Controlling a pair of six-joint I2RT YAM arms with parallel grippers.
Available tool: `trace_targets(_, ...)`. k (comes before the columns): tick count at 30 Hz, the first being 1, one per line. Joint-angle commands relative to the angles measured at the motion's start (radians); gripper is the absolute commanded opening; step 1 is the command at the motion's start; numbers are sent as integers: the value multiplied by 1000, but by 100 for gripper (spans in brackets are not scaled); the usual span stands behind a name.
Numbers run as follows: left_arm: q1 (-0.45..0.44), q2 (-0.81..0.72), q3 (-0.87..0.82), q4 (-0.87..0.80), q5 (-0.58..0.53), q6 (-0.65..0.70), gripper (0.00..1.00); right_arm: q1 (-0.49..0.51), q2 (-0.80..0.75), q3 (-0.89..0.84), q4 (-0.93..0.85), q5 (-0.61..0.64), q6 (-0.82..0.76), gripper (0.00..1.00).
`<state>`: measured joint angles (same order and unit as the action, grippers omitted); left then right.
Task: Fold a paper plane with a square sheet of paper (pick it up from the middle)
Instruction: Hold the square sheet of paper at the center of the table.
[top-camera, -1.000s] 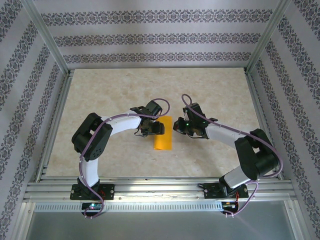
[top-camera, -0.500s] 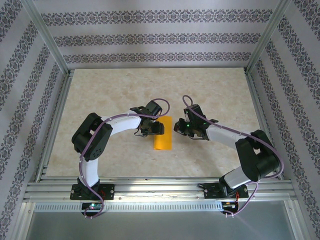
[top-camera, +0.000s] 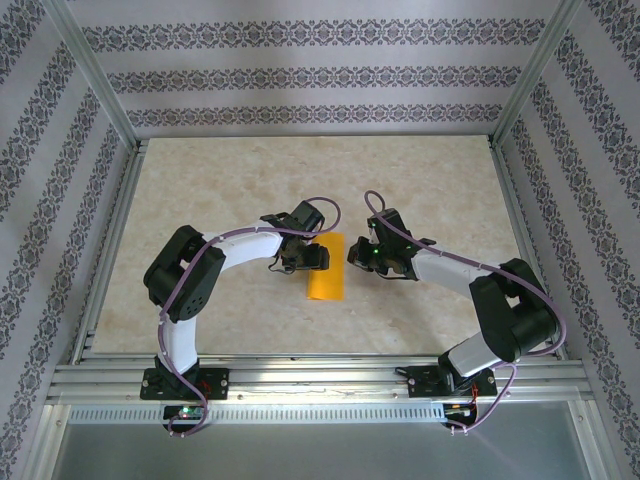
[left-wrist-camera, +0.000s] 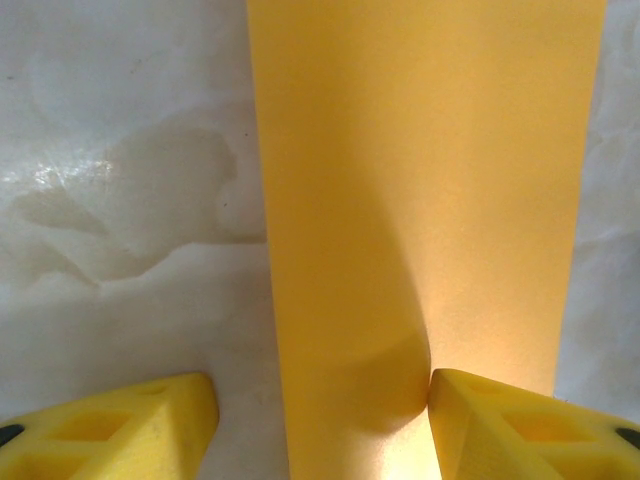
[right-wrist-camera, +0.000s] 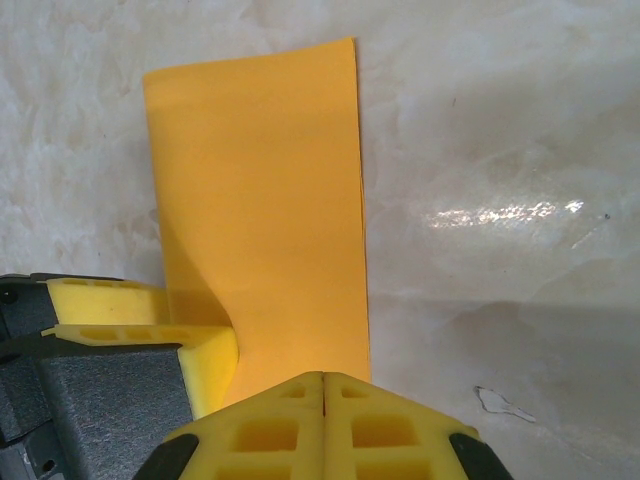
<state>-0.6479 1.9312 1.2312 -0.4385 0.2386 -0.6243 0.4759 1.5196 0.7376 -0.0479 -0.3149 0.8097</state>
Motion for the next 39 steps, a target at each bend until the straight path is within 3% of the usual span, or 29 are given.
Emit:
trace_targets(1, -16, 120, -41, -6, 28, 29, 61, 10, 11, 24, -1, -2, 10, 6)
trace_targets(7, -17, 121, -42, 0, 33, 17, 61, 12, 71, 40, 78, -122, 12, 2)
trace_targets(18, -17, 123, -45, 7, 39, 9, 61, 32, 180, 89, 98, -166, 15, 1)
trace_targets(30, -18, 123, -49, 15, 42, -1, 61, 38, 260, 110, 39, -156, -35, 1)
trace_targets(39, -18, 83, -58, 24, 49, -4, 61, 27, 286, 82, -56, -79, -111, 1)
